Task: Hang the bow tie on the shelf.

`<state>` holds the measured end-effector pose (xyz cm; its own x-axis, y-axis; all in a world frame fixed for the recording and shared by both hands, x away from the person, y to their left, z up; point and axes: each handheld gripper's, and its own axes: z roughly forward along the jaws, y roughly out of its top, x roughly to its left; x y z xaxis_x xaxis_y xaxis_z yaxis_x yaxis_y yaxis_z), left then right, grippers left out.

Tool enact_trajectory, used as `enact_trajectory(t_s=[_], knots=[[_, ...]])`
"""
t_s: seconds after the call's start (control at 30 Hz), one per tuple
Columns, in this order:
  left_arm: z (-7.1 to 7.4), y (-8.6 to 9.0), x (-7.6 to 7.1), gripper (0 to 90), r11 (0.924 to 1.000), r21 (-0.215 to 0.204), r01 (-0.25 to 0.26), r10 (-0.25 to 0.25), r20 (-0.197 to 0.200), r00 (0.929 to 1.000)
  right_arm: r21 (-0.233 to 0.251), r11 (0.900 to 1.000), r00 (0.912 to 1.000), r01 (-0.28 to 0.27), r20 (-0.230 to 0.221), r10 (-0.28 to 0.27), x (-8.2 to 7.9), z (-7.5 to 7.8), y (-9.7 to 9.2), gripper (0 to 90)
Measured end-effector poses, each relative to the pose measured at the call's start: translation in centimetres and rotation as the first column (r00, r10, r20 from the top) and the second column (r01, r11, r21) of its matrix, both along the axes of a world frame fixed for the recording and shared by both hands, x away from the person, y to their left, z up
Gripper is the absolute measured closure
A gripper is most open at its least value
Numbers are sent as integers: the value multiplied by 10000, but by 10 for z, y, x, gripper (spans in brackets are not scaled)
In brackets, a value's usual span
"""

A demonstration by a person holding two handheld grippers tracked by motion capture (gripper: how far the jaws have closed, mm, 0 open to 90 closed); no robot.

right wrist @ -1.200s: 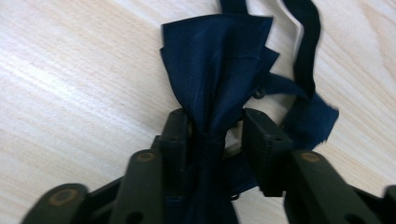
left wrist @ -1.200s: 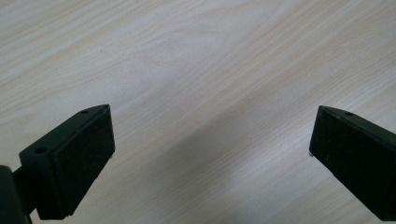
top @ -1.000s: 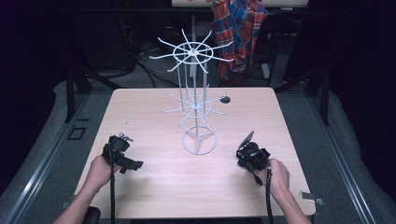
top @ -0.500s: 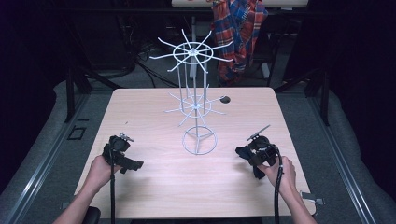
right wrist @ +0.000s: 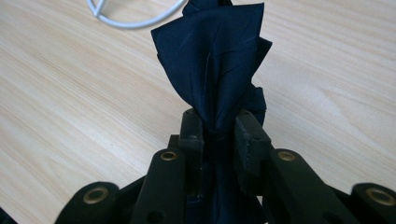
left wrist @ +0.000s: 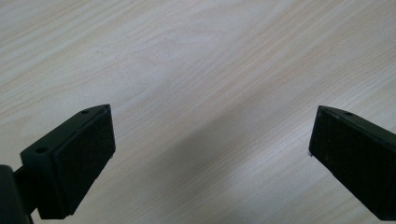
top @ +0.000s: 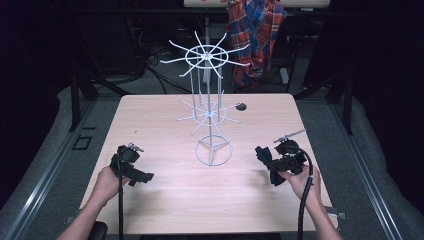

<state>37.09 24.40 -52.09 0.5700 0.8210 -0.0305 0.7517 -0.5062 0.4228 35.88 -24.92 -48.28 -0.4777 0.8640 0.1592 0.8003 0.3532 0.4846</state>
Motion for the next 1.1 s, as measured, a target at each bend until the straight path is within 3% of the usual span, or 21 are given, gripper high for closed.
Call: enact_trajectory(t_s=[0.17,0.73,1.1], knots=[[0,0,0,4,10000,-6,-3,3,2,10000,493,9988,9997,39,219,-50,1,6,-4,752],[-2,-2,1,4,10000,69,32,-32,-43,10000,1033,9946,9933,119,1131,-237,13,28,-3,751],[-2,-2,1,5,10000,63,67,-66,-104,9999,1426,9897,9902,85,1368,-282,44,33,2,751]])
